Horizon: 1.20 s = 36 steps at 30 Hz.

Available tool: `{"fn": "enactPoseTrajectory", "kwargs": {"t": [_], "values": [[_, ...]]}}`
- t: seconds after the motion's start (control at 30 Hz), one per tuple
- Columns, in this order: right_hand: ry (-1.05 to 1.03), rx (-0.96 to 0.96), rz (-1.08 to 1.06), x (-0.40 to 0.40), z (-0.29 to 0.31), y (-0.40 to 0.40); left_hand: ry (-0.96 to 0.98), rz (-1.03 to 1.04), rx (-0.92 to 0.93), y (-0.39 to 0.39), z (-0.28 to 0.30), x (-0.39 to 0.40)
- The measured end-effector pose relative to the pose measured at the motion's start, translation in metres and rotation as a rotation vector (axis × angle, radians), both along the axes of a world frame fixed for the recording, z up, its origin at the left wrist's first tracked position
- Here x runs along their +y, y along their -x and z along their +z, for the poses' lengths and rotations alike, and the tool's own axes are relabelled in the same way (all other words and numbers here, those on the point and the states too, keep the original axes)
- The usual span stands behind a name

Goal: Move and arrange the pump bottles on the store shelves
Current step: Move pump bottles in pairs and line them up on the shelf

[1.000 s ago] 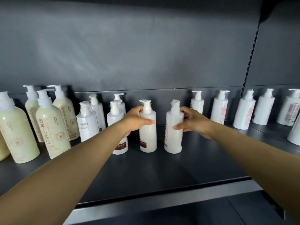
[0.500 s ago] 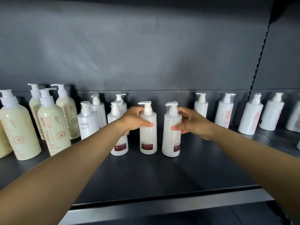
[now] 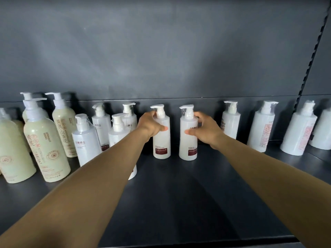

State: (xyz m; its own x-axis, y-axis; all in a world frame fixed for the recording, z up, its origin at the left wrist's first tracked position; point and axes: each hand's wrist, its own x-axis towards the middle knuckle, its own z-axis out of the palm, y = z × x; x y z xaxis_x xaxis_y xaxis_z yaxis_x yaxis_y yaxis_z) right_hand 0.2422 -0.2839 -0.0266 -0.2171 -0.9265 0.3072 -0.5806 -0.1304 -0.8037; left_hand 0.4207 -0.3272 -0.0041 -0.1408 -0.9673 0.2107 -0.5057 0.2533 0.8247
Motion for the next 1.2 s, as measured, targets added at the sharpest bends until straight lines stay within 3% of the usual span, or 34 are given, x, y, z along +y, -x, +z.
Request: {"fn": "enactPoseTrajectory", "kwargs": {"t": [1.2], "values": [[0.002, -0.014, 0.060, -0.026, -0.007, 0.004, -0.067, -0.019, -0.020, -0.005, -0.007, -0.037]]}}
